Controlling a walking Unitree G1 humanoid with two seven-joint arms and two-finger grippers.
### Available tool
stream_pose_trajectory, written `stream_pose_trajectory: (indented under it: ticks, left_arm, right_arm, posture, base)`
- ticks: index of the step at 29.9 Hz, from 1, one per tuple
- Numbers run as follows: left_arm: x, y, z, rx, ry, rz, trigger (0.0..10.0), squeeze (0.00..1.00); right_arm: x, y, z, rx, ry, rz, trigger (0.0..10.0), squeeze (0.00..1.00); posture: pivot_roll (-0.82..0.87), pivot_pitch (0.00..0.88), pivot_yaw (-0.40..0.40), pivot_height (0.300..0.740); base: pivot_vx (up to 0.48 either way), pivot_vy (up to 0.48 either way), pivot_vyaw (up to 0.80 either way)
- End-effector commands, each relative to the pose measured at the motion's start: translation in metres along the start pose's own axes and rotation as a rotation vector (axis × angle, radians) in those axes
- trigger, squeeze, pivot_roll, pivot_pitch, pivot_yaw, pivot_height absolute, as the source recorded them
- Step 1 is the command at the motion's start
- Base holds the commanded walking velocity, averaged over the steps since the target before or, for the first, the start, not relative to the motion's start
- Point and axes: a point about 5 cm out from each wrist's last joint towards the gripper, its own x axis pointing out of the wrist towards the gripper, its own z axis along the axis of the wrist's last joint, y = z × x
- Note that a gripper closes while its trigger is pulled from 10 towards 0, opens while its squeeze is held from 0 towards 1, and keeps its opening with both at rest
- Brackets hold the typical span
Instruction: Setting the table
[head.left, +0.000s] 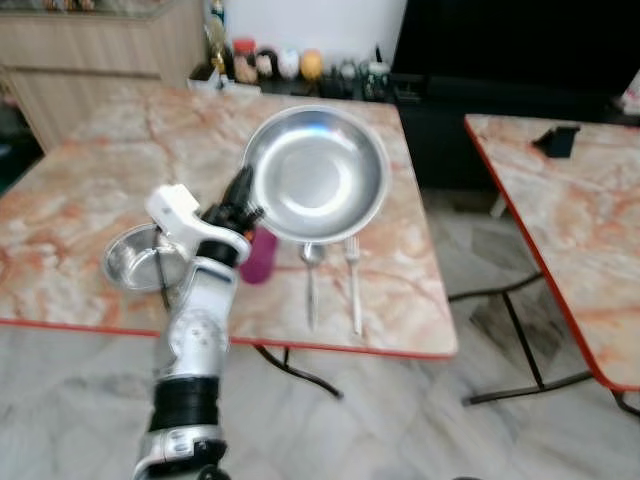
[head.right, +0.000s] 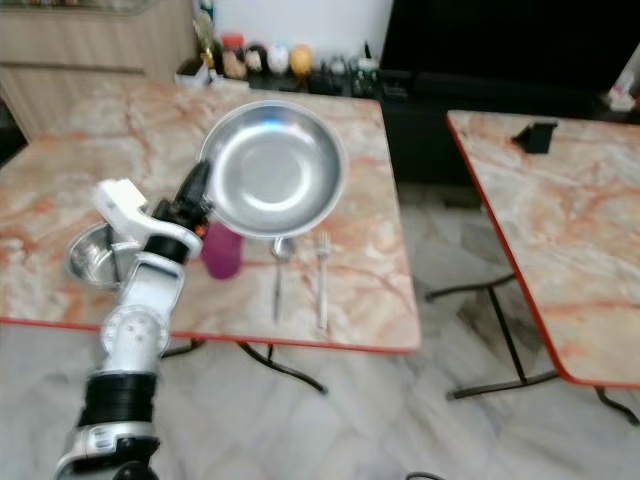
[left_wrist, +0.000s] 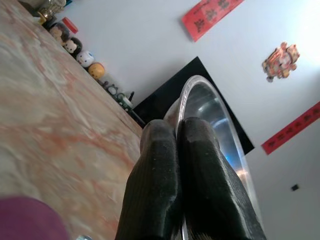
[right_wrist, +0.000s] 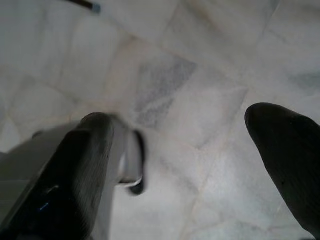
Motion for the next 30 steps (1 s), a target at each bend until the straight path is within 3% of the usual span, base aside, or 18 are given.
stream_pose_trajectory:
  ticks: [1,30]
  left_arm:
    - [0.0039,-0.0129,-0.0053,-0.016,0.012,-0.043,10.0,0.00]
    - [0.0046,-0.0145,-0.0098,0.025,0.037,-0.057,10.0,0.00]
  right_arm:
    - [-0.0014,-0.0081,0.0011,0.002,-0.004,-0.023,10.0,0.00]
    - [-0.0013,-0.0071,0.0010,0.005,-0.006,-0.021,10.0,0.00]
  posture:
    - [0.06,0.000,-0.044,0.740]
    - [0.05,0.000,-0.036,0.740]
  base:
    - [0.000,-0.439,0.00]
    - [0.000,-0.438,0.00]
